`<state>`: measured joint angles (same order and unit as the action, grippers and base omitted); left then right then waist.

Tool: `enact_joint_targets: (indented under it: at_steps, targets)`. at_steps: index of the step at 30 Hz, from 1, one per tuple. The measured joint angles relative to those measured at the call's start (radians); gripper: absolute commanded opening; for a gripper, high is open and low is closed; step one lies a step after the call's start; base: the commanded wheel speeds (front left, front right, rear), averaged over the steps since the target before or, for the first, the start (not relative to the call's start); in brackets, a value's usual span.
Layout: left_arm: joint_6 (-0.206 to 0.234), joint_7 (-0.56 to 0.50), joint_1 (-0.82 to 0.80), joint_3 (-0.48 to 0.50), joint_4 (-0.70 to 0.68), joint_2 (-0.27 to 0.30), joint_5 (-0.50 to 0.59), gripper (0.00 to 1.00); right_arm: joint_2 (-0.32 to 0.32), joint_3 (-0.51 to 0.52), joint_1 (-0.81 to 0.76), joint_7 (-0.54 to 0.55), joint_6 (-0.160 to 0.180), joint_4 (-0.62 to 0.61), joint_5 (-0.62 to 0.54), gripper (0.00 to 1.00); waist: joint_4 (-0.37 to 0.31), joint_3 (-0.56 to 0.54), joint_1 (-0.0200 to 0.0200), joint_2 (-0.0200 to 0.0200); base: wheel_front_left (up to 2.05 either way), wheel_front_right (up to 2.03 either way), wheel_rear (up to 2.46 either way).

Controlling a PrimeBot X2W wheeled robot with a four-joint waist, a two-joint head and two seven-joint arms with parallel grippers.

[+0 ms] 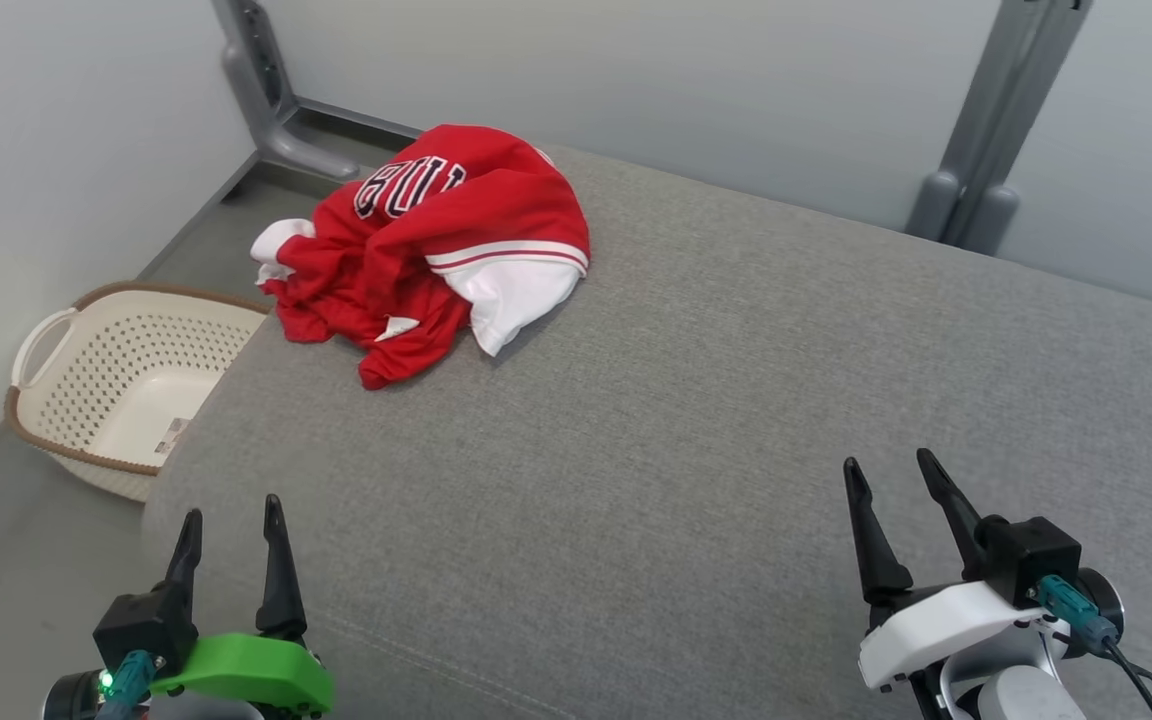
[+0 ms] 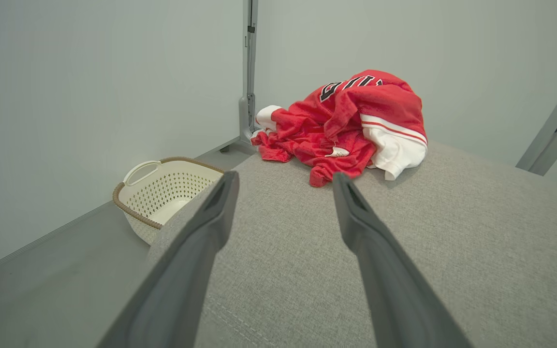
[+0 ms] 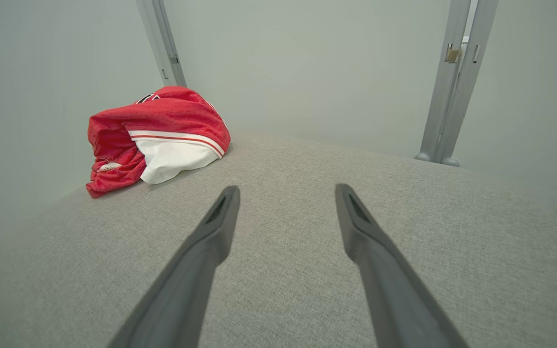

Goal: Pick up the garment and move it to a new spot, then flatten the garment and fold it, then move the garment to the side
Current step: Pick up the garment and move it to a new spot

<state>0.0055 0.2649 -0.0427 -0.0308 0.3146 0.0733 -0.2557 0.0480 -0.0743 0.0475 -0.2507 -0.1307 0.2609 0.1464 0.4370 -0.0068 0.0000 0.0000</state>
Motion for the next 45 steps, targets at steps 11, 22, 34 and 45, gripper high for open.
enact_joint_targets:
  at_steps: [11,22,34,45]
  targets:
    - [0.004,0.0,0.016,0.009,-0.011,0.014,-0.005,1.0,0.0,-0.018,0.003,0.001,0.0,0.01,0.015,1.0,0.053,-0.005,0.0,0.0,0.0,0.0,0.0]
    - [-0.045,-0.076,-0.106,-0.032,0.062,0.021,-0.035,1.0,0.0,-0.017,0.007,0.006,0.0,0.011,0.01,1.0,0.027,0.012,0.0,0.0,0.0,0.0,0.0]
    - [-0.108,-0.204,-0.528,-0.035,0.344,0.052,-0.127,1.0,-0.001,-0.018,0.063,0.077,0.0,-0.075,-0.065,1.0,-0.043,0.12,0.0,0.0,0.0,0.0,0.0]
    - [-0.129,-0.303,-0.764,-0.045,0.562,0.154,-0.176,1.0,0.0,-0.035,0.107,0.126,0.0,-0.184,-0.12,1.0,-0.163,0.257,0.0,0.0,0.0,0.0,0.0]
